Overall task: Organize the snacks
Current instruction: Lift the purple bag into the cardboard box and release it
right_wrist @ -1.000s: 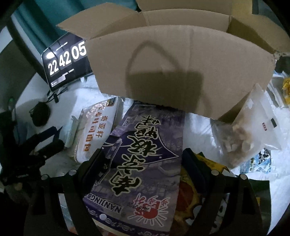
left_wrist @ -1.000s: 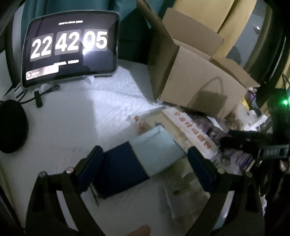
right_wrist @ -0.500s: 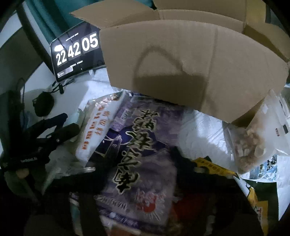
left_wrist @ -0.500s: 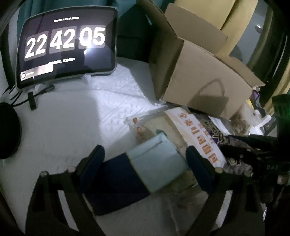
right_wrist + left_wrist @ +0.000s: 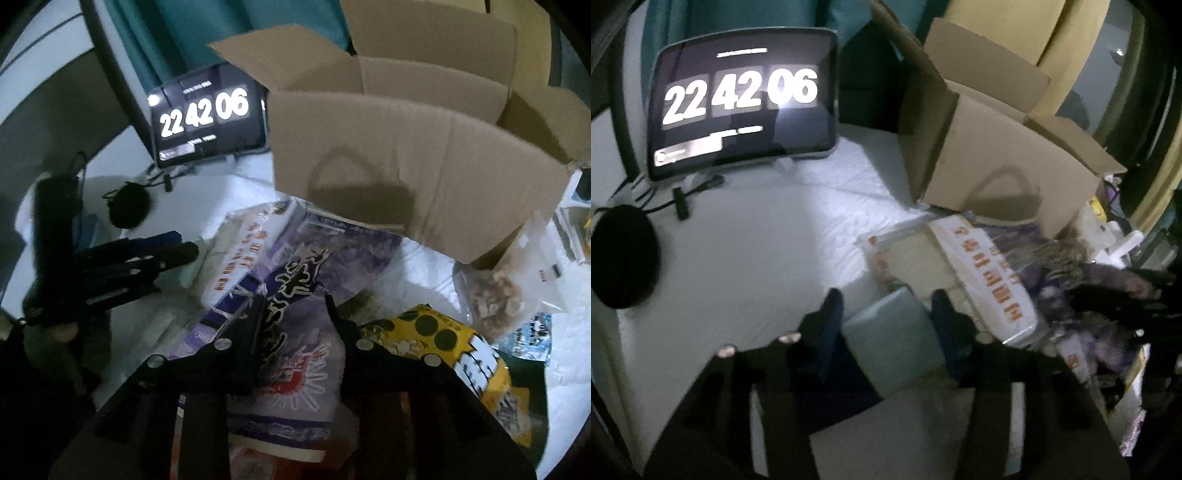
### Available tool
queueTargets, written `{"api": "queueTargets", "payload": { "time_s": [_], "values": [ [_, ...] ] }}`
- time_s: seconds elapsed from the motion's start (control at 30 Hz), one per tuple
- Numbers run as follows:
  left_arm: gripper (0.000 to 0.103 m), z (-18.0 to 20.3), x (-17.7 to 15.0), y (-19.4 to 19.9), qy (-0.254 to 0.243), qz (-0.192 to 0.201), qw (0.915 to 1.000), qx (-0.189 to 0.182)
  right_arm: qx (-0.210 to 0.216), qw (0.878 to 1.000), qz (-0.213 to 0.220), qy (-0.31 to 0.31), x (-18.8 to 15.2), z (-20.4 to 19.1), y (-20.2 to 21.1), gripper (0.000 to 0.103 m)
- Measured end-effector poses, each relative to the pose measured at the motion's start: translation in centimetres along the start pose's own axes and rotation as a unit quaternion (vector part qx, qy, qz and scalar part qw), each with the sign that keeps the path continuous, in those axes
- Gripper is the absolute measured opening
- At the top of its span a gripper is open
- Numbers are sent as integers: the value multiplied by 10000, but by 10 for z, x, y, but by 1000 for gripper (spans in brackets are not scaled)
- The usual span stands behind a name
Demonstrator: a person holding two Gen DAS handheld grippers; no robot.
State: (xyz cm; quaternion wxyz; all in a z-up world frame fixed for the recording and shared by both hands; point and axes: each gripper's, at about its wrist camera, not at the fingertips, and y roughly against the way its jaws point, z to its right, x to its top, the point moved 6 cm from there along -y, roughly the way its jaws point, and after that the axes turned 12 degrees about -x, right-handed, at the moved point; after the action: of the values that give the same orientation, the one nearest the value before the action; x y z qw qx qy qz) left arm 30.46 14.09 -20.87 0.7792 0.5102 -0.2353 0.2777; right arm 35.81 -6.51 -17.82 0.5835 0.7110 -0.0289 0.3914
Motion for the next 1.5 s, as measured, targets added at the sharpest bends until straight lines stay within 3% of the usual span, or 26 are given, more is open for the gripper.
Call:
{"api": "queueTargets", "payload": {
  "time_s": [0.03,0.13,0.23,0.5,0.63,0.8,0.9,1.03,1.1,1.3,1.5],
  "values": [
    [78,-2,-1,2,33,21,10000,63,7,10000,57,-16,0,1,5,30],
    [83,-9,-4,9,143,31,9999,41,6,9998,196,-84,2,5,18,30],
    [90,-8,-7,19,-69,73,9999,15,7,9995,295,-114,0,8,29,30],
    [90,1,-24,29,-590,-209,9980,-117,21,9985,517,-200,-3,15,52,30],
    [90,3,-27,19,-972,-404,9943,197,15,9981,573,-230,-4,16,58,30],
    [90,-8,-19,-3,-639,-543,9961,268,9,9974,676,-245,-3,16,66,30],
    [87,-14,-16,-10,-458,-517,9974,210,-26,9965,781,-305,-2,22,73,30],
    [65,-11,-18,-11,-524,-534,9970,186,-62,9953,885,-396,-1,31,80,30],
    [62,-9,-19,-8,-527,-525,9971,182,-56,9948,928,-413,-1,35,83,30],
    [57,1,-24,7,-424,-392,9982,168,-8,9926,1138,-427,4,45,96,30],
    [57,18,-8,34,-401,-27,9991,127,-19,9900,1355,-400,12,57,111,30]
  ]
}}
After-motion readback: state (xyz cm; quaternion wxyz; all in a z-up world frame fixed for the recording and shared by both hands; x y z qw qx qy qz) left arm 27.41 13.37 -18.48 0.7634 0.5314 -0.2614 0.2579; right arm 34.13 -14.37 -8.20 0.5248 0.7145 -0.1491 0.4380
